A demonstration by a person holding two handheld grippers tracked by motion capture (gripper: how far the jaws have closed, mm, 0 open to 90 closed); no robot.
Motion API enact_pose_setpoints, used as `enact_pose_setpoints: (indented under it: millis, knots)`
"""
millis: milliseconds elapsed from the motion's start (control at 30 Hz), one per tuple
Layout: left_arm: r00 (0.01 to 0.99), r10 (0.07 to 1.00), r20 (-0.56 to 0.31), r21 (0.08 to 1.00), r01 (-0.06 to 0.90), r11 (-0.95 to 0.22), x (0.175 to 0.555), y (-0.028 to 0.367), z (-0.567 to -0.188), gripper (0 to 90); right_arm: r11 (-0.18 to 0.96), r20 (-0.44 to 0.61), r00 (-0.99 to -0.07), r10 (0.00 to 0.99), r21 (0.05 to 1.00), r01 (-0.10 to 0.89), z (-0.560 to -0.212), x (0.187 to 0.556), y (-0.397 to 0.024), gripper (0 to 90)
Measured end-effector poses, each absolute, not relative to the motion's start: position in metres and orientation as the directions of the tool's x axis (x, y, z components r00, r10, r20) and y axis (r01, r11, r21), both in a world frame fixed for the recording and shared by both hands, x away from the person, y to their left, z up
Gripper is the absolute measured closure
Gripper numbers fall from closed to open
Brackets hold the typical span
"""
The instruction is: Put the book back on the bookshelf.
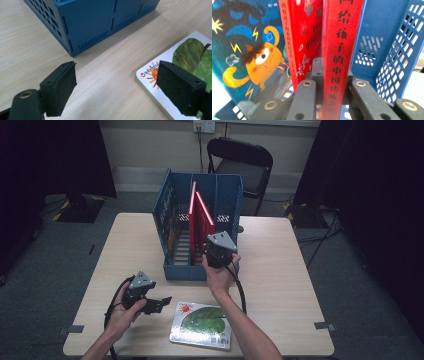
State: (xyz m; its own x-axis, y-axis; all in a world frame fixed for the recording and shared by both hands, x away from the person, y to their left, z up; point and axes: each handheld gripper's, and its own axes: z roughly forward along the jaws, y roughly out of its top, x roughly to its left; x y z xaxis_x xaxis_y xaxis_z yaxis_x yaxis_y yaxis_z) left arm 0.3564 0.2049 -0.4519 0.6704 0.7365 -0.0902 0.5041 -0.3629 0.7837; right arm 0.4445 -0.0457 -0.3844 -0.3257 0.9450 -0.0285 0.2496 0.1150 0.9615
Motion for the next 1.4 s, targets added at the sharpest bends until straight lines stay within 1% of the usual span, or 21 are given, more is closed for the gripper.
enact_pose_setpoints:
  millis: [200, 533, 767, 933, 1100, 1300, 1400]
  knots:
    - [0.677, 0.731, -0.088, 0.786, 0.498, -0.367, 0.356, 0.204, -0.452, 16.0, 0.106, -0.024, -0.320, 0.947, 0.965, 0.241, -0.382, 0.453, -0.045, 80.5]
    - [0.673, 0.734, -0.090, 0.784, 0.502, -0.364, 0.356, 0.205, -0.452, 16.0, 0.087, -0.013, -0.303, 0.953, 0.969, 0.231, -0.393, 0.459, -0.039, 79.9]
    - [0.678, 0.730, -0.089, 0.785, 0.499, -0.368, 0.355, 0.203, -0.452, 16.0, 0.125, -0.025, -0.367, 0.930, 0.960, 0.252, -0.399, 0.450, -0.038, 73.7]
    - [0.679, 0.729, -0.088, 0.784, 0.499, -0.370, 0.356, 0.202, -0.453, 16.0, 0.113, 0.021, -0.421, 0.907, 0.950, 0.291, -0.398, 0.448, -0.042, 69.3]
    - [0.676, 0.732, -0.088, 0.785, 0.499, -0.367, 0.356, 0.202, -0.453, 16.0, 0.100, 0.053, -0.442, 0.896, 0.943, 0.317, -0.405, 0.445, -0.043, 66.0]
    - [0.680, 0.728, -0.087, 0.784, 0.498, -0.371, 0.356, 0.202, -0.453, 16.0, 0.114, 0.027, -0.420, 0.907, 0.945, 0.308, -0.403, 0.449, -0.035, 67.5]
    - [0.676, 0.731, -0.089, 0.781, 0.503, -0.370, 0.357, 0.203, -0.453, 16.0, 0.091, 0.042, -0.398, 0.916, 0.947, 0.309, -0.398, 0.454, -0.033, 68.1]
